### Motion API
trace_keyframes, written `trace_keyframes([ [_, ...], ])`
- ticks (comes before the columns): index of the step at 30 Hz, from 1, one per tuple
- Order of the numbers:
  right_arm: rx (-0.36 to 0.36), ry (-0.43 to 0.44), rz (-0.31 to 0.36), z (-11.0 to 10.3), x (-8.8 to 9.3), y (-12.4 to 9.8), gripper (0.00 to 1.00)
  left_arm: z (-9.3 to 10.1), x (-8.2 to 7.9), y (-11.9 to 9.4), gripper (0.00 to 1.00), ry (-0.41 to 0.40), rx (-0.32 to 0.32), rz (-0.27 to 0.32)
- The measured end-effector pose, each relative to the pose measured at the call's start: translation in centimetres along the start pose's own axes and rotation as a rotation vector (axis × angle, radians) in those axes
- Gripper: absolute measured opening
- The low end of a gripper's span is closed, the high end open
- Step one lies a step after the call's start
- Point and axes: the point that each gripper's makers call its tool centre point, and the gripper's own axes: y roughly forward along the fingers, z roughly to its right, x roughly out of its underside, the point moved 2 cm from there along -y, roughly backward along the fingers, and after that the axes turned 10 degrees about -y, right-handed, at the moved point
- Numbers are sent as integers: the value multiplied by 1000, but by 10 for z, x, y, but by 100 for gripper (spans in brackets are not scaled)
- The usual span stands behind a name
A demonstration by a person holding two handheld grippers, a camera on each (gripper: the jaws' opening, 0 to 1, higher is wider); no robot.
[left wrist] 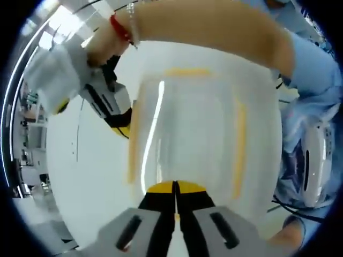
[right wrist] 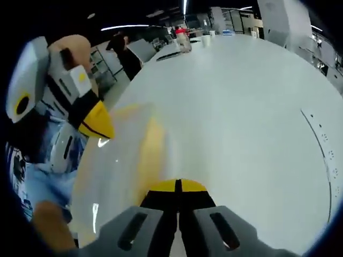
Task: Snap each plastic latch of the storage box into its locked position after aligning the lid with the box until every specified latch is closed and the lid sits flush.
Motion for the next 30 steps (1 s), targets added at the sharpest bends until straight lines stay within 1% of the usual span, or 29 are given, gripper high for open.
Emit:
trace_keyframes([
  [2,1,16,8,2,-1,-2,0,0,1,-1,0,-7,12,7],
  [5,21,-1,9,0,-2,-2,0,0,1,-1,0,-14,28,15],
  [6,25,12,8,2,-1,-2,0,1,1,-1,0,-17,29,15],
  [9,31,29,18,2,-1,-3,0,2,0,-1,0,-14,17,7],
  [12,54,36,39,4,-3,-1,0,0,0,-1,0,-16,14,7],
  [13,78,19,47,6,-6,0,0,0,0,-2,0,-38,24,18],
  [15,143,-56,57,12,-13,2,0,-2,0,-3,0,-78,52,49],
  [16,166,-79,30,13,-11,3,0,-3,1,-3,0,-82,63,65],
  [18,232,-164,-2,18,-10,5,0,-3,2,-4,0,-78,77,104],
  [19,278,-196,-20,23,-10,5,3,-3,3,-4,0,-75,80,122],
  [20,327,-214,-16,28,-11,3,7,-2,4,-4,0,-69,82,145],
  [21,368,-217,-7,34,-12,0,10,-2,4,-5,0,-61,83,159],
  [22,399,-215,9,37,-14,-3,10,-1,3,-5,0,-33,85,185],
  [23,417,-220,31,38,-16,-7,10,0,4,-5,0,11,85,218],
  [24,430,-228,65,37,-20,-10,10,1,3,-5,0,29,84,238],
  [25,451,-227,99,37,-23,-15,11,2,4,-6,0,59,85,277],
  [27,518,-221,155,39,-27,-27,11,3,4,-6,0,93,92,325],
  [28,556,-216,173,40,-28,-33,11,3,5,-7,0,98,100,347],
  [30,630,-218,190,39,-28,-45,12,2,5,-7,0,73,125,403],
])
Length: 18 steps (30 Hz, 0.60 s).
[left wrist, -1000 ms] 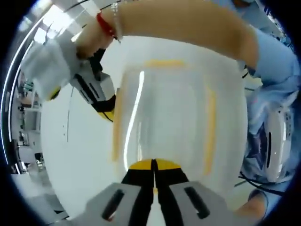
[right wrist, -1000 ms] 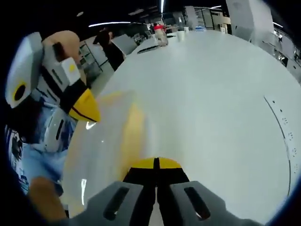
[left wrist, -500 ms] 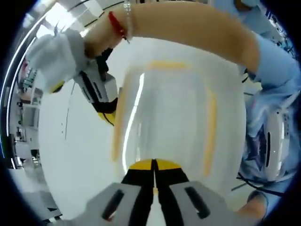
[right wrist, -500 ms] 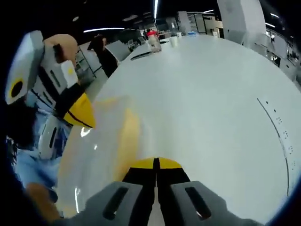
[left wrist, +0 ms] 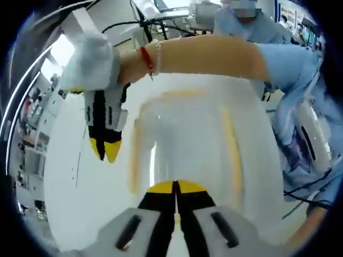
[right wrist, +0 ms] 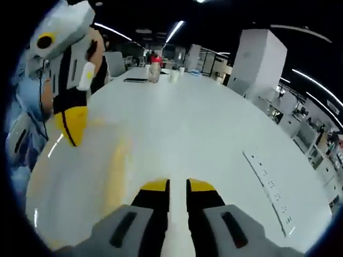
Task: Snap each plastic latch of the storage box into its locked position after aligning the lid with the box until every specified latch is closed and the lid sits flush.
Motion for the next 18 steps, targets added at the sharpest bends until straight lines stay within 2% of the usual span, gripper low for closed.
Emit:
trace_keyframes([
  [3,89,16,45,2,-6,-17,12,-2,1,-2,3,0,31,101],
  [6,115,39,85,-7,-12,-34,12,-4,2,-2,5,-39,56,174],
  [10,187,30,119,-18,-17,-55,12,-9,3,-2,11,-65,59,219],
  [14,217,107,257,-34,-33,-80,14,-9,2,-3,16,-29,47,263],
  [16,229,147,337,-42,-42,-96,15,-14,-4,-9,20,-20,-6,337],
  [18,264,152,383,-51,-47,-111,16,-19,-9,-21,21,-9,-87,413],
])
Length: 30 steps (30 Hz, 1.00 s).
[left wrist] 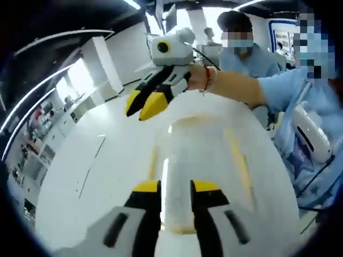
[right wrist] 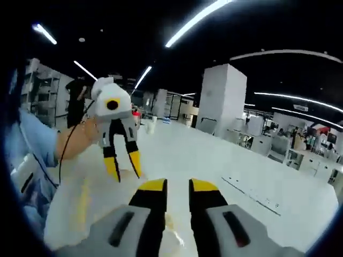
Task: Snap each plastic latch of the storage box into its locked position after aligning the lid with the box until every specified latch is closed and the lid sits flush.
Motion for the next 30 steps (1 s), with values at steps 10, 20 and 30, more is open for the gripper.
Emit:
trace_keyframes([
  [10,284,21,154,-16,-27,-75,17,-9,-44,-94,28,-124,-320,434],
  [20,620,-222,126,-44,-13,-150,22,-9,11,-178,32,-207,-821,583],
  [30,881,-313,24,-38,32,-193,22,-10,76,-223,30,-263,-1173,664],
])
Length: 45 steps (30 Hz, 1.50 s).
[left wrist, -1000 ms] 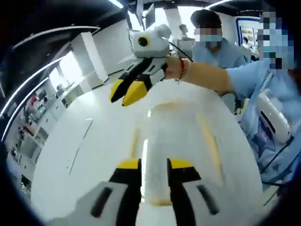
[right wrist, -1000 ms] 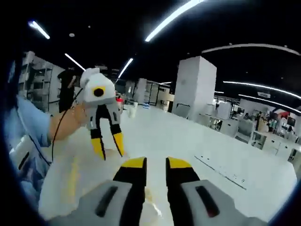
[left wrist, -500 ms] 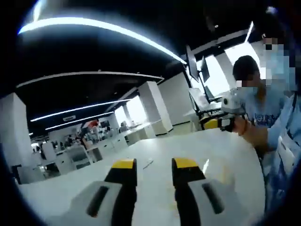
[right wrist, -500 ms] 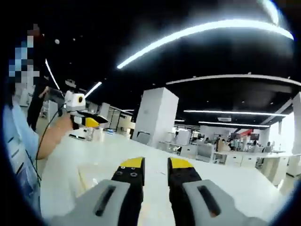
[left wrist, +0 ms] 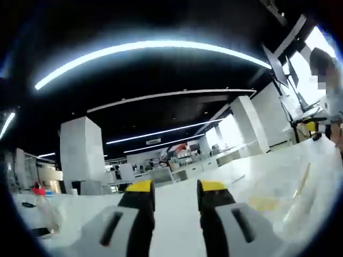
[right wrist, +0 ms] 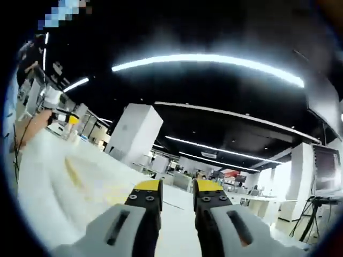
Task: Snap each plastic latch of the storage box into its locked position after aligning the lid with the box until every specified latch is closed and the lid sits flush.
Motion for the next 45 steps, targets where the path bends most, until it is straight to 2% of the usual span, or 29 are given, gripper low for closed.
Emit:
trace_keyframes([
  [1,0,4,-10,-2,5,0,22,-3,6,-2,30,7,-22,-18],
  [3,-43,27,-47,-7,13,0,22,-4,13,-4,30,23,-29,-27],
  [9,-7,-17,-80,-2,19,-2,22,-7,22,-10,30,-11,-24,-31],
  [12,-19,-24,-86,-4,21,-2,22,-6,22,-11,30,-10,-26,-29],
  [17,-7,-40,-80,-2,20,-3,22,-11,14,-14,30,-13,-49,10],
  [25,25,-33,-23,4,10,-9,22,-15,8,-19,31,-63,-67,61],
  [35,-5,-9,-27,-1,12,-8,22,-9,12,-16,33,-61,-45,33],
  [39,-38,51,-64,-4,21,-5,24,-10,17,-15,34,-62,-45,8],
  [44,-59,79,-49,-9,19,-5,27,-15,25,-14,33,-42,-63,-40],
  [45,-56,70,-49,-9,18,-5,27,-16,24,-15,33,-42,-66,-34],
])
